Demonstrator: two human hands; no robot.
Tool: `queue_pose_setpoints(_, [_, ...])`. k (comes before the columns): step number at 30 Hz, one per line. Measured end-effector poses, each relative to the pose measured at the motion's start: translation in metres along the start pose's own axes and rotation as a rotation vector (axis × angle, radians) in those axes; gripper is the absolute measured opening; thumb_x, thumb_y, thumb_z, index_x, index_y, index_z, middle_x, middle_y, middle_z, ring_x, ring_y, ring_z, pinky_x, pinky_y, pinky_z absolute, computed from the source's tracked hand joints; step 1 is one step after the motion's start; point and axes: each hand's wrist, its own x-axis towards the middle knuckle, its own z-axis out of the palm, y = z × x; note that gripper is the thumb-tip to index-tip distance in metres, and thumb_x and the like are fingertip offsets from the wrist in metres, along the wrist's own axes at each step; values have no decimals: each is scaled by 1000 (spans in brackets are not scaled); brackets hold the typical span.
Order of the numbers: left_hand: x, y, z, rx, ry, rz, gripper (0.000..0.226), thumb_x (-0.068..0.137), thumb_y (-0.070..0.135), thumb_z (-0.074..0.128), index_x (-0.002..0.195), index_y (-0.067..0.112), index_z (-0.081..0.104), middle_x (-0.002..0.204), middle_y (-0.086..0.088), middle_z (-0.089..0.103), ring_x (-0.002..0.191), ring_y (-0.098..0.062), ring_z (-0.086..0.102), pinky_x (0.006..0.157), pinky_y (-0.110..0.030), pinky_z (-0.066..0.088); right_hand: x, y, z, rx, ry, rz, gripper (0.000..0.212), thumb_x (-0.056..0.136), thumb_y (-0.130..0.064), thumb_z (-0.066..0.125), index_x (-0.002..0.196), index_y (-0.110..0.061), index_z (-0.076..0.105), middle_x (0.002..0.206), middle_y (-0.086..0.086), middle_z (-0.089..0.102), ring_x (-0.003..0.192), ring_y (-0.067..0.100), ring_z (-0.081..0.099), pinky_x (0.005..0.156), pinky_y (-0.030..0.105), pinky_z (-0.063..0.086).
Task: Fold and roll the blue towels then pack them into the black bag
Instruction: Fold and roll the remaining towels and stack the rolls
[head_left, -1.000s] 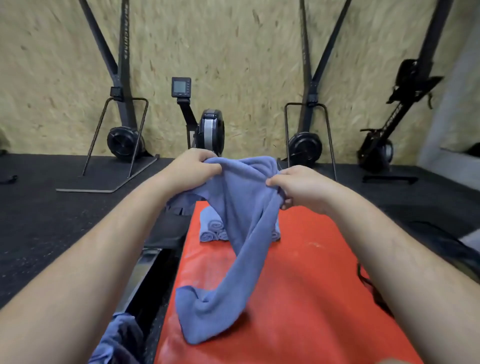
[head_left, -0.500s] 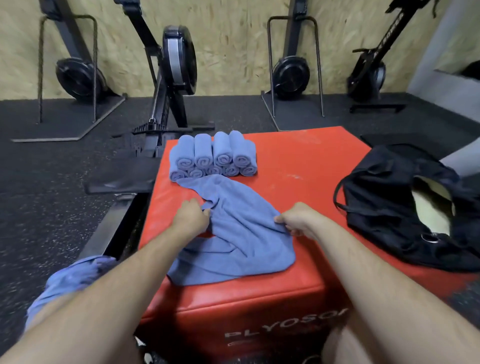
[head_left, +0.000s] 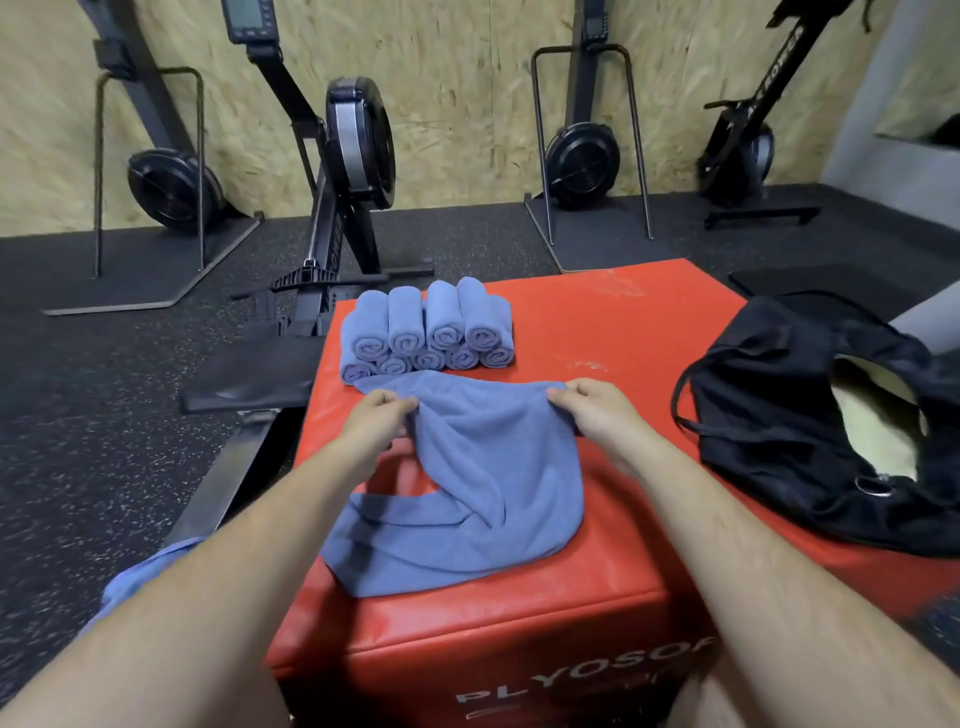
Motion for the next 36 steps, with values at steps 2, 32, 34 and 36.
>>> queue_pose_setpoints(2, [-10,21,-14,-132,-54,31,17,94,31,59,83,27,47,71,6,50,63,-12,48,66,-32,34,-4,-14,2,126,33,-48,19,89,-27,64,72,-18,61,65,-3,53,63,13,44,61,30,34])
queue_pose_setpoints(32, [-45,223,-155,-140,241,326,19,97,32,61,88,16,54,77,-2,49,70,-19,50,54,-31,54,-28,-240,-77,96,88,-434,12,90,-22,70,100,-23,76,104,0,73,93,13,67,92,42,55])
queue_pose_setpoints(34, [-55,223,-154,-302,96,340,12,97,22,64,89,15,61,82,-3,58,71,-18,52,63,-31,49,-36,-240,-81,144,43,-417,17,88,-15,72,104,-21,76,110,6,73,94,17,68,94,43,54])
queue_pose_setpoints(36, [-66,223,-155,-388,10,382,11,92,11,69,102,12,67,97,-5,65,78,-17,57,69,-30,46,-47,-241,-83,193,0,-413,26,87,-8,72,111,-18,74,114,10,72,97,19,69,95,42,55])
